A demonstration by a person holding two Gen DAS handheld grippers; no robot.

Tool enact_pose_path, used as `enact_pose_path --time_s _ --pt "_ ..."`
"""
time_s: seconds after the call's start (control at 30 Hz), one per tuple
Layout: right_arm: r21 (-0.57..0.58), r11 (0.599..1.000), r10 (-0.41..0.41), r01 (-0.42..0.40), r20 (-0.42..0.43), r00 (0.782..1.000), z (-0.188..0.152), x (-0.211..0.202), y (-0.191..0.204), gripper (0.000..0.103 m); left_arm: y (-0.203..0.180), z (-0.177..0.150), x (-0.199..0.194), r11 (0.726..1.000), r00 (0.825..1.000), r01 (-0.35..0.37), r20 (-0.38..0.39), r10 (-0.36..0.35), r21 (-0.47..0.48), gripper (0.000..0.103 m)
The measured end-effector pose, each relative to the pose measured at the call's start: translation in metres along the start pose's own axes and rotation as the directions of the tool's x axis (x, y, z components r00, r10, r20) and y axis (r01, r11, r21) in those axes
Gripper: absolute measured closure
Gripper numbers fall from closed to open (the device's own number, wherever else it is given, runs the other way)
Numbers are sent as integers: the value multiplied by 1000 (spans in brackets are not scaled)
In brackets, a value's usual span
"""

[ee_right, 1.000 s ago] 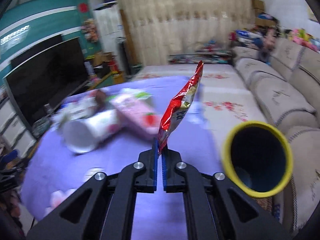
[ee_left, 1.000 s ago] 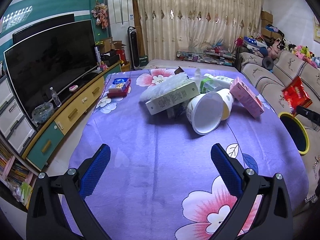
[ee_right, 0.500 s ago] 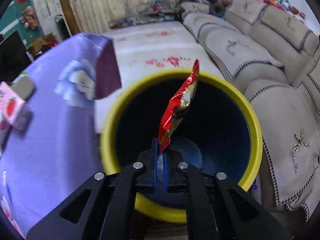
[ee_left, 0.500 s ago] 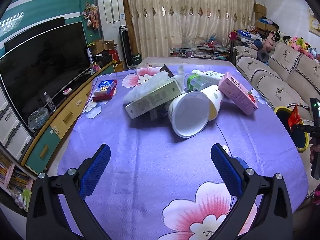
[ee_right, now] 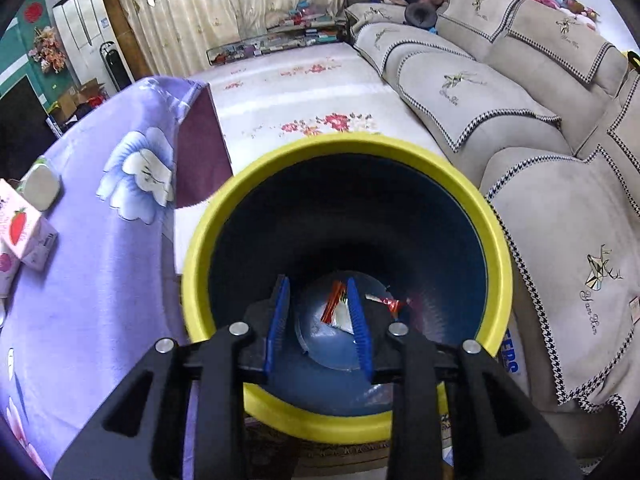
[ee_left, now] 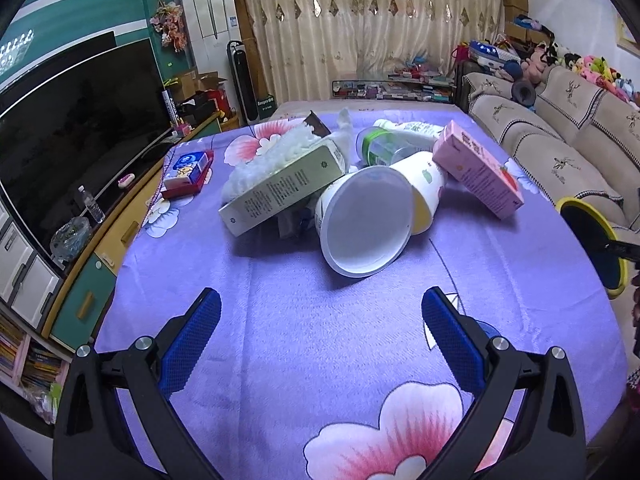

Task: Collect trash
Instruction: 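Grasp the white paper cup by its rim with the left gripper, then carry the paper cup over the yellow bin and open the left gripper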

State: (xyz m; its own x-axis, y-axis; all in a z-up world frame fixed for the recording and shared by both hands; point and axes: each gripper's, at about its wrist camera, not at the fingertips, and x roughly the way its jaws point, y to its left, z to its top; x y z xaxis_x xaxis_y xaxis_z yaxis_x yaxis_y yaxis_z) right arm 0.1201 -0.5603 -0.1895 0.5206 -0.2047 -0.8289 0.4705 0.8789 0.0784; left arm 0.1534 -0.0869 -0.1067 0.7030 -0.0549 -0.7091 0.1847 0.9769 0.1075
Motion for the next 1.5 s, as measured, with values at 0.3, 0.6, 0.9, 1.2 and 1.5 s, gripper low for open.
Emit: enact_pose_path --time_s 0.3,0.6,0.9,1.2,1.5 --pt "-30 999 32 -30 55 998 -2 -29 18 71 3 17 49 999 998 -41 -42 42 19 13" --pt "-43 998 46 -44 63 997 -4 -35 26 71 0 35 86 1000 997 -4 -77 4 5 48" --pt "-43 998 50 -47 63 997 -6 -35 24 71 -4 37 96 999 995 53 -79 -54 -13 95" --pt "-36 997 64 -61 83 995 -15 -44 22 71 -9 29 54 996 996 83 -40 -82 22 97" --pt "-1 999 54 -54 123 991 -19 -62 1 71 -51 35 -8 971 976 217 3 -219 100 97"
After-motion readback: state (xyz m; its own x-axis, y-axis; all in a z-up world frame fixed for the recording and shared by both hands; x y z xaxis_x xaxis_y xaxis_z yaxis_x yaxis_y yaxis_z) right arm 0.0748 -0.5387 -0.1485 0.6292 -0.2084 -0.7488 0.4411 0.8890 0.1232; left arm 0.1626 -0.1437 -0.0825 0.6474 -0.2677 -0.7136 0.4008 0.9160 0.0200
